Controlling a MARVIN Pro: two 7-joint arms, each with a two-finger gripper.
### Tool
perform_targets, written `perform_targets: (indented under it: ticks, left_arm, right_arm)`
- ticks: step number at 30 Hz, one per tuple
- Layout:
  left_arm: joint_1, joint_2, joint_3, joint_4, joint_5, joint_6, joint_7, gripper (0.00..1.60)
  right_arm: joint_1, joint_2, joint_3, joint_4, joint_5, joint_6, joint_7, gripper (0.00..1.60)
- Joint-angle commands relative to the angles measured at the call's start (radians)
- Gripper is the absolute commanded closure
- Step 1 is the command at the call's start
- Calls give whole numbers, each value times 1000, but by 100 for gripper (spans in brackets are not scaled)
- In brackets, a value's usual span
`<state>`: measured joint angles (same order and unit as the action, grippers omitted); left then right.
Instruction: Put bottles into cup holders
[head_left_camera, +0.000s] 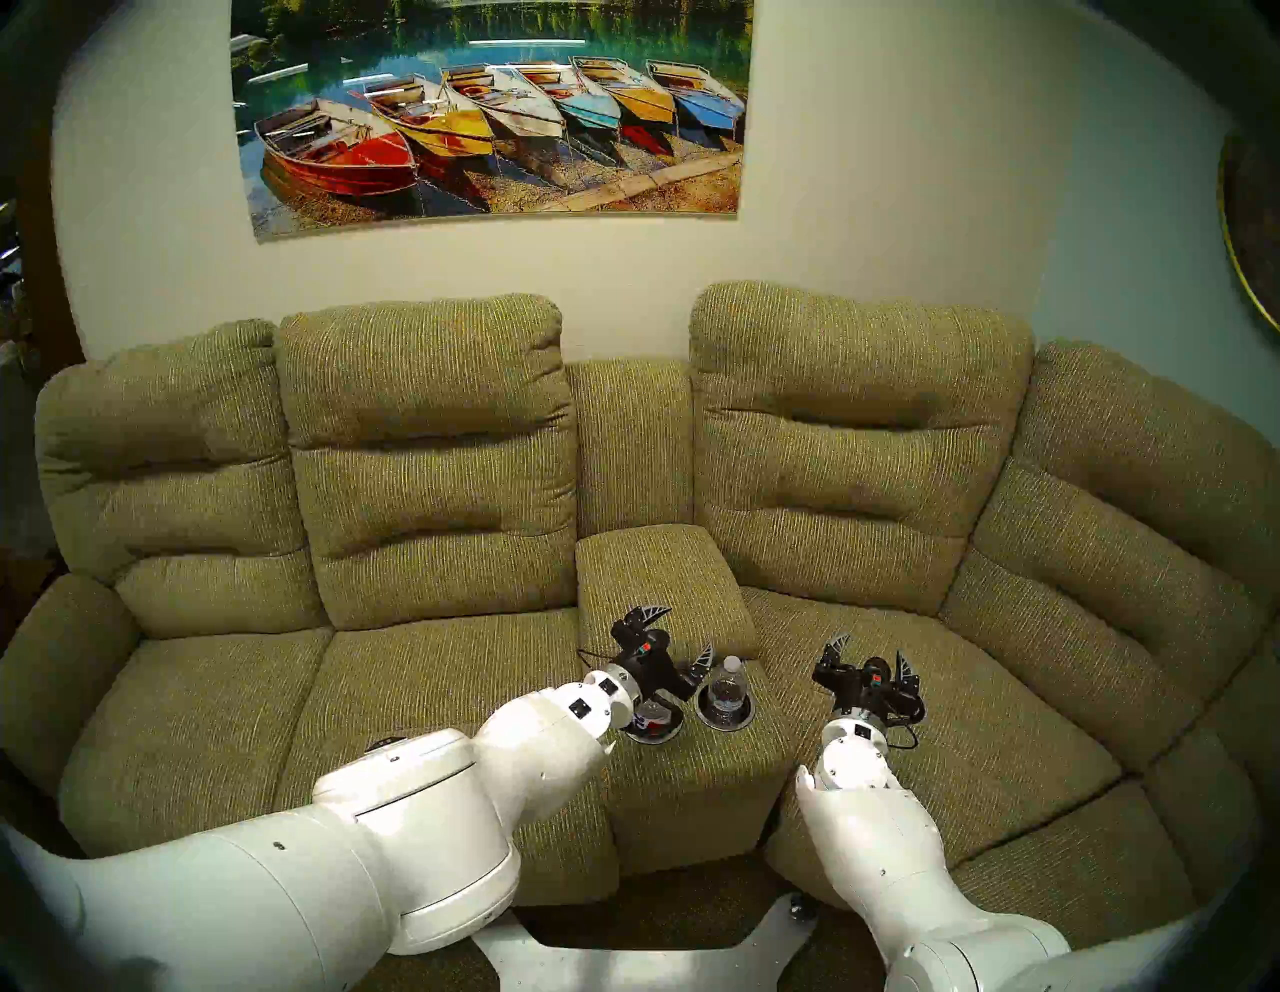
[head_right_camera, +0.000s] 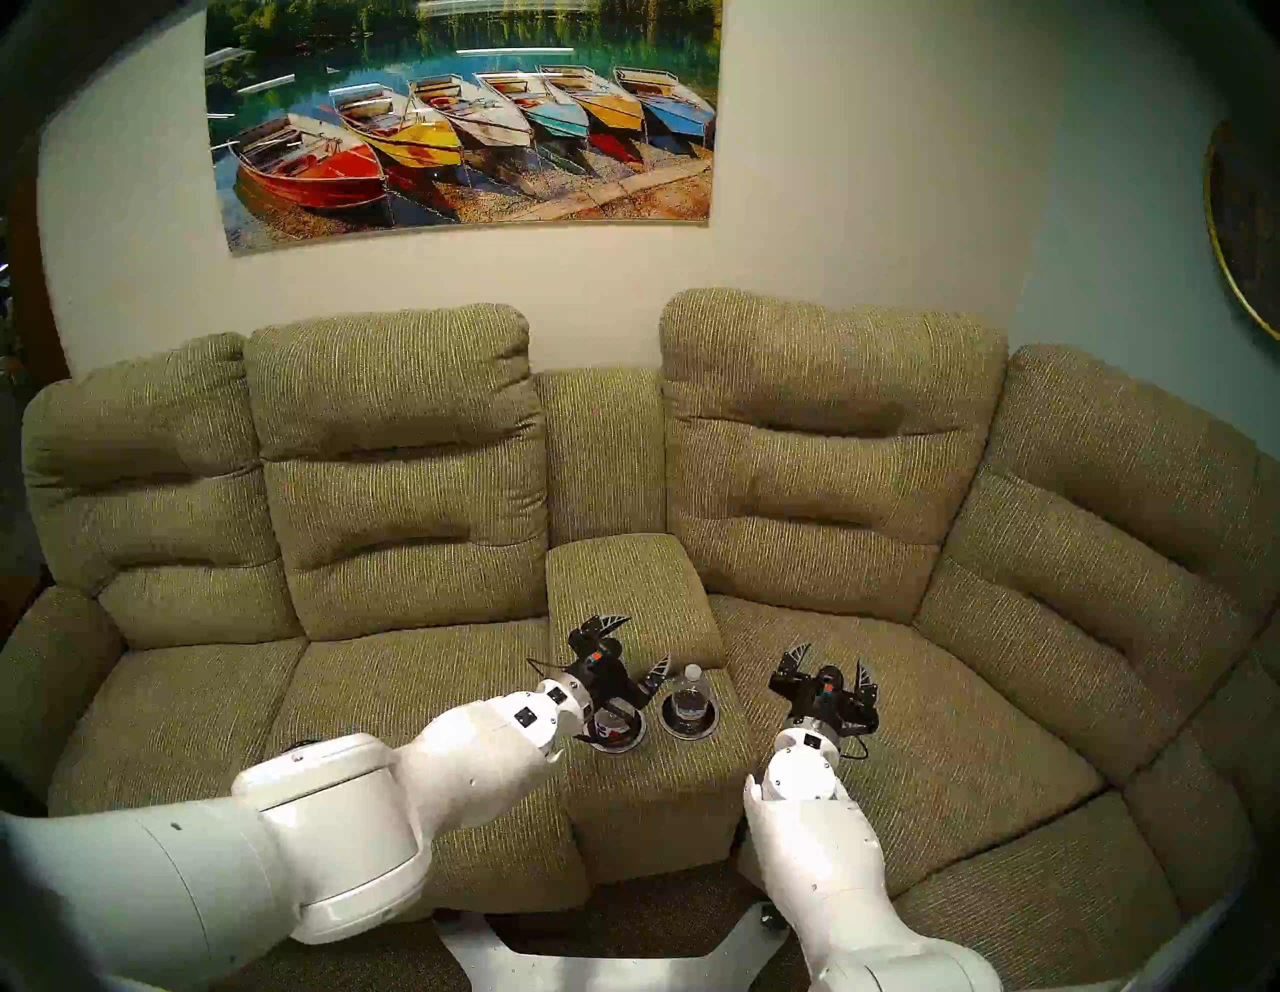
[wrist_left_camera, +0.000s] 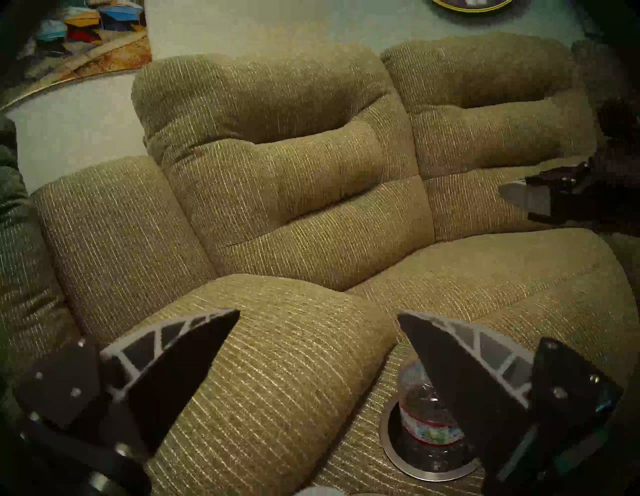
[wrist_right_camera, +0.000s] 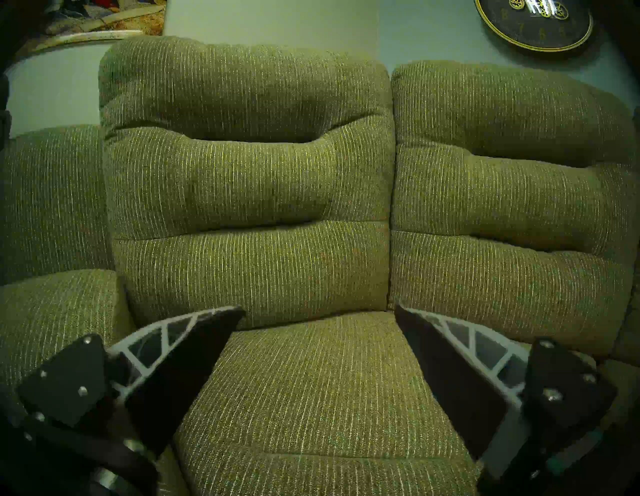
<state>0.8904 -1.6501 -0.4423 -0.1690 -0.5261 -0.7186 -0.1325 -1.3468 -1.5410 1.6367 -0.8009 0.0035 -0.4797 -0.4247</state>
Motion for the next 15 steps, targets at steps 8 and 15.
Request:
perform_targets:
  ticks: [8, 15]
  left_arm:
    - [35, 11, 11, -19, 6, -124, -61, 0]
    - [102, 30, 21, -48, 13, -226, -108, 0]
  right_arm:
    - [9, -1, -2, -20, -2, -12, 0, 0]
    - [7, -1, -3, -25, -2, -15, 0, 0]
